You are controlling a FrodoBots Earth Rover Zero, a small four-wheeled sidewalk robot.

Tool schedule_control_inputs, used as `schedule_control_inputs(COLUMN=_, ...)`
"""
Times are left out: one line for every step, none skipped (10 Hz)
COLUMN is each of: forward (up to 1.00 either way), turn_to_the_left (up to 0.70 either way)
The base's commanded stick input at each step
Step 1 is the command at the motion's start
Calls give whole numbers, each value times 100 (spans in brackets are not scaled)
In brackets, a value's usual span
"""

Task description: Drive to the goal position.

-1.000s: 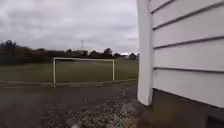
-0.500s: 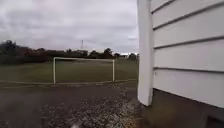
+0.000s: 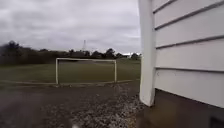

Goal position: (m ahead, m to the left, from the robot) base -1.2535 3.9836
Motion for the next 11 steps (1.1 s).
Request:
schedule_control_inputs(forward=70, turn_to_the_left=36)
schedule_control_inputs(forward=70, turn_to_the_left=36)
schedule_control_inputs(forward=70, turn_to_the_left=36)
schedule_control_inputs(forward=70, turn_to_the_left=36)
schedule_control_inputs(forward=70, turn_to_the_left=36)
schedule_control_inputs(forward=70, turn_to_the_left=36)
schedule_control_inputs(forward=70, turn_to_the_left=36)
schedule_control_inputs(forward=70, turn_to_the_left=36)
schedule_control_inputs(forward=70, turn_to_the_left=36)
schedule_control_inputs(forward=70, turn_to_the_left=36)
schedule_control_inputs(forward=70, turn_to_the_left=36)
